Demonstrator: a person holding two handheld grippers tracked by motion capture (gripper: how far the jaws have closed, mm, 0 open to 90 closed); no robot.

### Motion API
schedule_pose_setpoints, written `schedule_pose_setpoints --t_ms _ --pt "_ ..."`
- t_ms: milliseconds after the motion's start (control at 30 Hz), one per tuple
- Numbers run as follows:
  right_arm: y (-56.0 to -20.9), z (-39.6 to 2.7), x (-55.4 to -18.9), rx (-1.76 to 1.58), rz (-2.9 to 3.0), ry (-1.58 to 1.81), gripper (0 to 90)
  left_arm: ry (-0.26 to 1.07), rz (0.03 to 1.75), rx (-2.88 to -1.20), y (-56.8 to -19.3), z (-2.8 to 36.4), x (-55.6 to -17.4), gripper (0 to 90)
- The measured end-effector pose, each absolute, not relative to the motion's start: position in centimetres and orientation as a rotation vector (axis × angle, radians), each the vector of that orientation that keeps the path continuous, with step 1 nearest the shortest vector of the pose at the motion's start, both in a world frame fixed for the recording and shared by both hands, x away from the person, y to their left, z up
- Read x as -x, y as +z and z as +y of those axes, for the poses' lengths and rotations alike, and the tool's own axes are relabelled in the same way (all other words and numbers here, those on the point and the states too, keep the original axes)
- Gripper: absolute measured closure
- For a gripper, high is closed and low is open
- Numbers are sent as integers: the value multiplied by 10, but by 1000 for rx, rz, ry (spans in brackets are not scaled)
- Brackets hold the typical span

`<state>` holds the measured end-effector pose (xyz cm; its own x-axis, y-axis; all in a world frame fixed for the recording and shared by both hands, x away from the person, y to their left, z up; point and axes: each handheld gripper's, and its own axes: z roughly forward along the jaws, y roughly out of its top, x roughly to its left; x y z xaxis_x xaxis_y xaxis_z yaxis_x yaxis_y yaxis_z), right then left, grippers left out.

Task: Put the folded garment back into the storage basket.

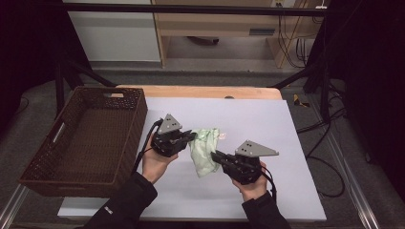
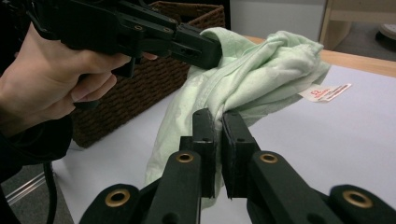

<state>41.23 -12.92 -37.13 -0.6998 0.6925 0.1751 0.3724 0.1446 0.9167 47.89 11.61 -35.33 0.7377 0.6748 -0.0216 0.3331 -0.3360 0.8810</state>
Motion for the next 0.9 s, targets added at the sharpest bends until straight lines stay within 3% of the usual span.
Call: schedule_pose_setpoints --t_ms 900 --pt "-348 -80 -427 -894 2176 1630 859 511 837 -1919 -328 170 -473 846"
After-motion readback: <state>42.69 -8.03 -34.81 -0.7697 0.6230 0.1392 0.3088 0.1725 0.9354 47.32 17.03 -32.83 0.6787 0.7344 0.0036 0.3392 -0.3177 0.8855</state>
